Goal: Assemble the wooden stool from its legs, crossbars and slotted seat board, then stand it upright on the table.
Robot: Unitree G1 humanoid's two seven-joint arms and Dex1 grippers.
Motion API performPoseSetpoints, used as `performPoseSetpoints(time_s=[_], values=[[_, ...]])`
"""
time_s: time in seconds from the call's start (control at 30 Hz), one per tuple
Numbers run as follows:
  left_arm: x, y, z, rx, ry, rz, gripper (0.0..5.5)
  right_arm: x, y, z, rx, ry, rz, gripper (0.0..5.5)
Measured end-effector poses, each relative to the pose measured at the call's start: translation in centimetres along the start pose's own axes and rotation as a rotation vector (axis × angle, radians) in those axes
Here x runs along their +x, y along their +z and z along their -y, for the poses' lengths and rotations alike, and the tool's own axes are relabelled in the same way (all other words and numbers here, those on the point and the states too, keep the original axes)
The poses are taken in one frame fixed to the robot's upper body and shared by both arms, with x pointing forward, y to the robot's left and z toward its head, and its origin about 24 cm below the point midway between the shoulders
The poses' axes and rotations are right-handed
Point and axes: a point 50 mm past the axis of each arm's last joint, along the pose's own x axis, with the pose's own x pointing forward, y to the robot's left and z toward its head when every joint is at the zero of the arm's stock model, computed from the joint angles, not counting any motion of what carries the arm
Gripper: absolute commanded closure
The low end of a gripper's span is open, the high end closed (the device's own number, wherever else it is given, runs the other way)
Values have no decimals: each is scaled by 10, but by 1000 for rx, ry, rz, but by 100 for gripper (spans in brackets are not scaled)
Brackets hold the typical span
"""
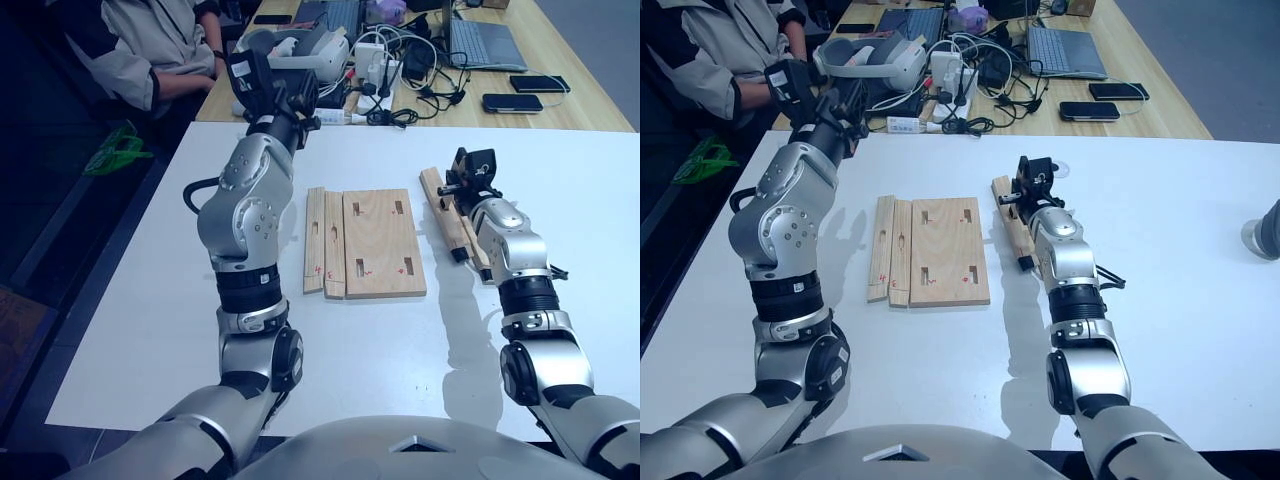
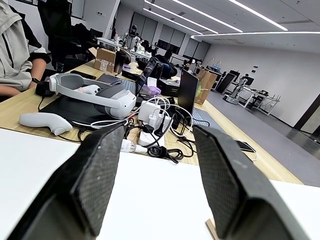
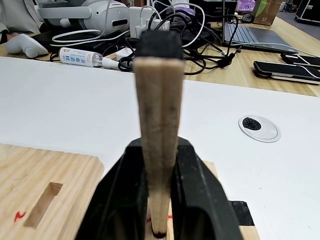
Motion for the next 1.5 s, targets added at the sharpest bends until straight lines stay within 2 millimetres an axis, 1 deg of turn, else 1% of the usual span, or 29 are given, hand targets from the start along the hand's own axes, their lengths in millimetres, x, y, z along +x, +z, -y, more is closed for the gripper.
performPoseSetpoints(time_s=[0.07,0.13,0.23,0.5,0.7,0.93,0.97,1.1,1.2,1.27,1.37,1.4,1.43,1.5], values=[[0,1,0,3,-2,2,296,0,1,-9,32,10,-11,512],[1,2,0,7,-3,3,296,0,2,-23,67,44,-15,512],[2,0,-1,7,0,-4,296,2,1,-33,67,50,-6,512],[2,0,0,9,-3,-7,296,12,-2,-37,39,25,38,512],[2,0,1,11,-7,-5,296,13,-5,-38,41,16,39,512],[1,2,4,16,-17,1,296,13,-3,-42,4,9,47,512],[1,2,4,17,-18,1,296,13,-3,-42,-3,8,47,484],[1,1,7,23,-32,-2,296,12,-7,-45,-25,7,15,423],[1,1,8,25,-38,-3,296,12,0,-45,-41,1,41,368],[1,1,7,24,-38,-3,296,11,8,-47,-58,5,71,368],[1,1,7,23,-37,-1,296,8,35,-51,-83,7,156,368],[0,2,7,22,-36,1,296,7,51,-53,-89,6,202,368],[0,2,7,21,-34,4,296,5,74,-55,-95,5,268,368],[0,3,6,16,-29,6,296,0,110,-56,-95,-6,363,368]])
